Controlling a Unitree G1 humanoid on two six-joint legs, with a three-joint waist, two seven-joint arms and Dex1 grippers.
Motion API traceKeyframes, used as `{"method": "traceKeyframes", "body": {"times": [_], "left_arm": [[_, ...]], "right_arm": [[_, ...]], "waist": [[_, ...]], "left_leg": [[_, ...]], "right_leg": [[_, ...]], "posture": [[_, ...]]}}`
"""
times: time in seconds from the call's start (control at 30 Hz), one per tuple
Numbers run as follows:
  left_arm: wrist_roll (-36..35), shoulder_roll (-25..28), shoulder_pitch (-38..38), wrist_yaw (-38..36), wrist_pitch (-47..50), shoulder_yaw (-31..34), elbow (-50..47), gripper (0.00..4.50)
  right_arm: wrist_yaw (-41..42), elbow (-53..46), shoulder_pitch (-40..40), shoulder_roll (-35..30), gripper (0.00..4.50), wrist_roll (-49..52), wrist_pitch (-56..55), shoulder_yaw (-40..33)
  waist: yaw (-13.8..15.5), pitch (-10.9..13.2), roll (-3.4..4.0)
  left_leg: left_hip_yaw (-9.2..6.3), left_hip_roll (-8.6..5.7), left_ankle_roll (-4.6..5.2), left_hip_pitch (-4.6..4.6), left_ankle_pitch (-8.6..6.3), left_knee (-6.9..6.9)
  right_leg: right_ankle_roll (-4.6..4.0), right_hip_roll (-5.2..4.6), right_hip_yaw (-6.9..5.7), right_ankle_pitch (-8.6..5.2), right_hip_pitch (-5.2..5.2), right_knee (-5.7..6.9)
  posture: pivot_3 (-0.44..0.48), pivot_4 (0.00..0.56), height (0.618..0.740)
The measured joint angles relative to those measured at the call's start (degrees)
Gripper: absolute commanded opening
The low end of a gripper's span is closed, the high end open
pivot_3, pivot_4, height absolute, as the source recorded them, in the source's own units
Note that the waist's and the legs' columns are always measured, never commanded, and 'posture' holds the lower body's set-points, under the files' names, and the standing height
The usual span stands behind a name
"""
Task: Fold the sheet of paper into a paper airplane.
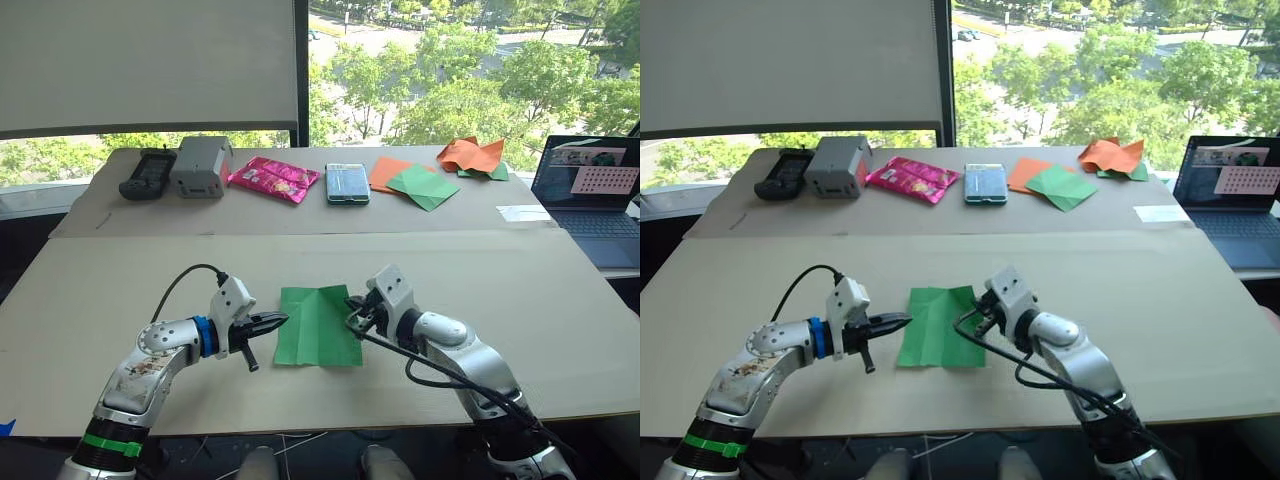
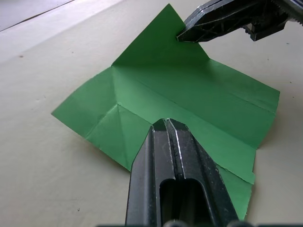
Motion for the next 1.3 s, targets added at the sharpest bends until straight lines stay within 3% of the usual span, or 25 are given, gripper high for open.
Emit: {"method": "traceKeyframes", "body": {"times": [0.17,0.33,0.7,1.23,1.3], "left_arm": [[-0.2,0.1,-0.5,-0.5,1.1,0.0,0.1,0.00],[-0.1,-0.1,-2.7,-0.9,1.2,-0.2,1.4,0.00],[3.9,-7.1,-15.4,-0.8,-0.1,-7.1,14.2,0.00],[12.5,-12.2,-20.9,-1.4,-7.6,-12.6,29.0,0.00],[13.2,-12.2,-21.0,-1.6,-8.3,-12.7,29.3,0.00]], "right_arm": [[1.8,-1.9,0.6,-8.1,0.01,-13.2,-6.7,10.4],[3.0,-1.6,0.6,-8.7,0.01,-20.6,-6.3,15.6],[6.5,-1.4,0.5,-5.9,0.01,-24.9,-4.0,15.7],[8.1,-1.7,1.1,-4.6,0.01,-27.2,-3.1,14.9],[8.4,-1.7,1.1,-4.5,0.63,-27.4,-3.1,14.8]], "waist": [[0.1,0.0,-0.04],[0.2,0.0,-0.07],[0.2,0.0,-0.18],[0.3,0.0,-0.19],[0.3,0.0,-0.19]], "left_leg": [[0.02,0.00,-0.02,0.01,-0.01,0.02],[0.01,0.00,-0.02,0.01,-0.01,0.03],[-0.02,-0.04,0.19,0.03,0.13,0.11],[-0.03,-0.05,0.38,0.08,0.25,0.11],[-0.03,-0.05,0.38,0.10,0.25,0.11]], "right_leg": [[0.00,-0.02,-0.01,0.00,-0.02,-0.08],[0.00,-0.02,-0.01,0.00,0.00,-0.07],[0.02,0.02,-0.02,0.01,0.12,0.06],[0.03,0.03,-0.02,0.01,0.13,0.19],[0.03,0.03,-0.02,0.01,0.15,0.19]], "posture": [[0.000,0.150,0.721],[0.000,0.150,0.721],[0.000,0.150,0.721],[0.000,0.150,0.721],[0.000,0.150,0.721]]}}
